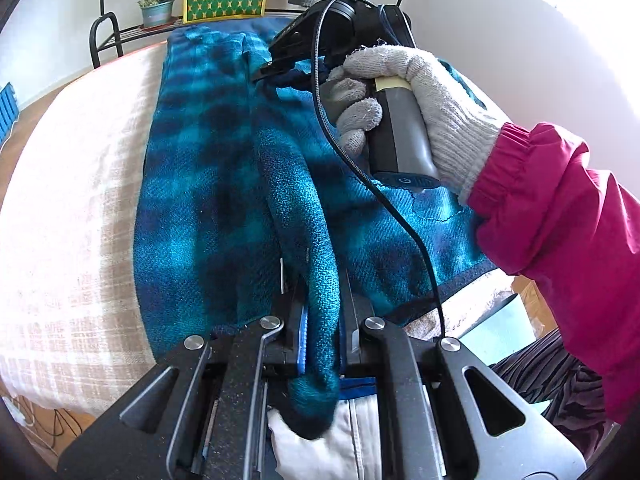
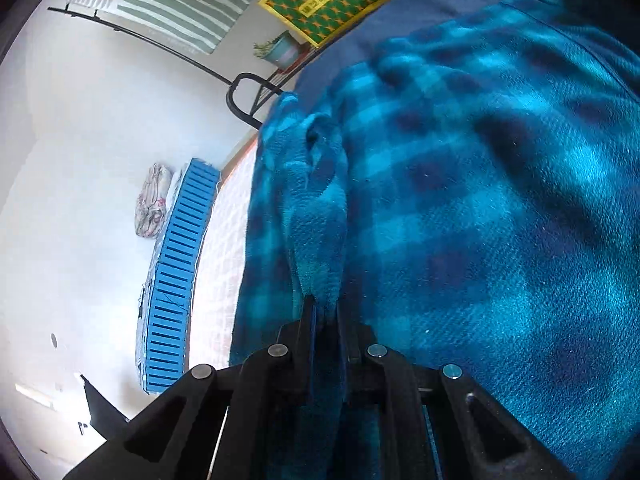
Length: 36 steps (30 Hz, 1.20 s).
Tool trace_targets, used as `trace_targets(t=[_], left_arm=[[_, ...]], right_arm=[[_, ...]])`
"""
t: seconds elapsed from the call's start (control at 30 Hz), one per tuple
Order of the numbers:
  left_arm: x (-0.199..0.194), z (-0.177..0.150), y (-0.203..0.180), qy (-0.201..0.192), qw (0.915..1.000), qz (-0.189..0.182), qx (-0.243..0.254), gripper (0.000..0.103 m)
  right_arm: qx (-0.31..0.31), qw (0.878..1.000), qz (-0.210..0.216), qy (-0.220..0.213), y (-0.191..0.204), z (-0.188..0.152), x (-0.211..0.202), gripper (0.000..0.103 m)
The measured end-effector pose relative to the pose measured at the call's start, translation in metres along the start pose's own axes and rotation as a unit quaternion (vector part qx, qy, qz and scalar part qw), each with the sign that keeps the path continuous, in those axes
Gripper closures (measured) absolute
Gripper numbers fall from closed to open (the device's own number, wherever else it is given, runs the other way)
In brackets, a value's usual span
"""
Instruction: Fold large clothes
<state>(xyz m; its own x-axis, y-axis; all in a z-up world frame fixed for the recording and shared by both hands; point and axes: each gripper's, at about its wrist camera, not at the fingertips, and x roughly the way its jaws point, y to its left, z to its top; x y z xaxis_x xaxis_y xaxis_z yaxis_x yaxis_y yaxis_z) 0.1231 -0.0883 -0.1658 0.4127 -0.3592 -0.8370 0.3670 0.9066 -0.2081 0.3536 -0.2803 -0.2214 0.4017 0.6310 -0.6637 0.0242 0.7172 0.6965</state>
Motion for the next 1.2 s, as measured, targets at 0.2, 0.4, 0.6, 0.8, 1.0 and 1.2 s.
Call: trace_targets(t=[0.2,0.4,0.6,0.8,1.0,1.2], left_arm=[[0.007,0.003,-0.002,0.006,0.9999,-0.011,-0.001,0.094],[-0.008,0.0,-0.002,0.0,0.9968,-0.078,-0.015,0.066],[-0.054,-0.015,0.028,-0.015,0.986,-0.16,-0.047,0.064],[-0.068,-0.021,0.085,-0.048,0.9835,-0.116,-0.13,0.064],[-0.035,-0.009,0.063,-0.022,0.9868,-0.119,-0.108,0.064],[0.025,0.012,0.003,0.018,0.9896,-0.134,-0.049,0.064]], right_arm=[[-0.037,0.999,-0.034,0.009,0.004,0.001,0.005,0.096],[-0.065,0.997,-0.035,0.004,0.018,0.005,-0.029,0.071],[-0.119,0.992,-0.041,-0.022,0.04,-0.01,-0.104,0.07],[-0.153,0.987,-0.03,-0.041,0.05,-0.052,-0.18,0.07],[-0.165,0.985,-0.029,-0.038,0.049,-0.092,-0.201,0.07],[-0.177,0.983,-0.032,-0.039,0.046,-0.101,-0.2,0.07]])
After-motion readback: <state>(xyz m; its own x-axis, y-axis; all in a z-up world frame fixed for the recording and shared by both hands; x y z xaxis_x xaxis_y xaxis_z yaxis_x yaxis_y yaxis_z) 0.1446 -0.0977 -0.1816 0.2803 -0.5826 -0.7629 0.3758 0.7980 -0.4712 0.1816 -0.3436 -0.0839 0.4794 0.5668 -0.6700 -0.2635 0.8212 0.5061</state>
